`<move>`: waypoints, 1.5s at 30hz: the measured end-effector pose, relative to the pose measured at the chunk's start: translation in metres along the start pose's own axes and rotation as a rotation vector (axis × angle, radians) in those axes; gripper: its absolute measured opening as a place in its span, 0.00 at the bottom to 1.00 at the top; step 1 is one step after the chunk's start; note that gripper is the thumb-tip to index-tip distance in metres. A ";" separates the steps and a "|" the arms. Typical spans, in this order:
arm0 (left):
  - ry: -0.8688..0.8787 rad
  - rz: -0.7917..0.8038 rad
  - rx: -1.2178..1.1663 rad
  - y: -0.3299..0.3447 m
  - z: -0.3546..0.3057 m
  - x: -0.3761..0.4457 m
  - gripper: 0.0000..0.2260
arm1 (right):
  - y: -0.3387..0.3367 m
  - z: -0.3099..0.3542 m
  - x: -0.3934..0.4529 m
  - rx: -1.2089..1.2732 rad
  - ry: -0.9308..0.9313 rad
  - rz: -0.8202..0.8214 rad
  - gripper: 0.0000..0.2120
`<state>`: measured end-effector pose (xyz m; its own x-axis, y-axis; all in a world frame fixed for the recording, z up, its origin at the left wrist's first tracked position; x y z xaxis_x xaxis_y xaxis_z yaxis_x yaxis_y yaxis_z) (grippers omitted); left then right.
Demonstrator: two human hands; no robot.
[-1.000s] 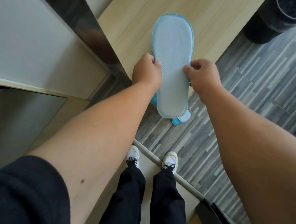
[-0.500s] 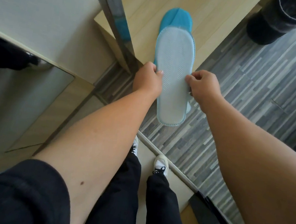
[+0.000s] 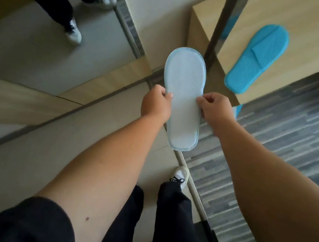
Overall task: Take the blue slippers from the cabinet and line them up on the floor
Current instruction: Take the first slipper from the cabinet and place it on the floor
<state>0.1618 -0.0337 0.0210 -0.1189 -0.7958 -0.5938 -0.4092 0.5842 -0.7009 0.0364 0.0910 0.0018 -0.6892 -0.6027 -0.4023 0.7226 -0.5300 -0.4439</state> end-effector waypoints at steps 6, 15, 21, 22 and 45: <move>-0.101 -0.071 -0.123 -0.060 0.069 0.042 0.09 | 0.088 0.044 0.002 -0.036 -0.069 0.153 0.09; -0.247 -0.115 -0.233 -0.098 0.180 0.114 0.09 | 0.220 0.063 0.002 -0.150 -0.101 0.149 0.06; -0.236 0.186 -0.555 -0.088 0.216 0.139 0.06 | 0.286 0.061 -0.009 -0.281 -0.256 0.150 0.04; -0.253 0.259 -0.625 -0.085 0.220 0.141 0.06 | 0.297 0.059 -0.011 -0.286 -0.276 0.187 0.05; -0.288 0.418 -0.549 -0.048 0.290 0.219 0.06 | 0.366 0.007 0.014 -0.439 -0.348 0.484 0.13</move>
<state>0.4181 -0.1902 -0.1903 -0.1535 -0.4073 -0.9003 -0.7834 0.6055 -0.1404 0.2918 -0.1156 -0.1608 -0.1890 -0.9014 -0.3895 0.8029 0.0865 -0.5898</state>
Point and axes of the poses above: each hand's wrist, its own x-axis towards the middle knuckle, its own y-axis out of the palm, z = x × y, the point moved 4 cm from there along x, towards the middle knuckle, and after that the axes turned 14 degrees about -y, right-handed, at the moved point
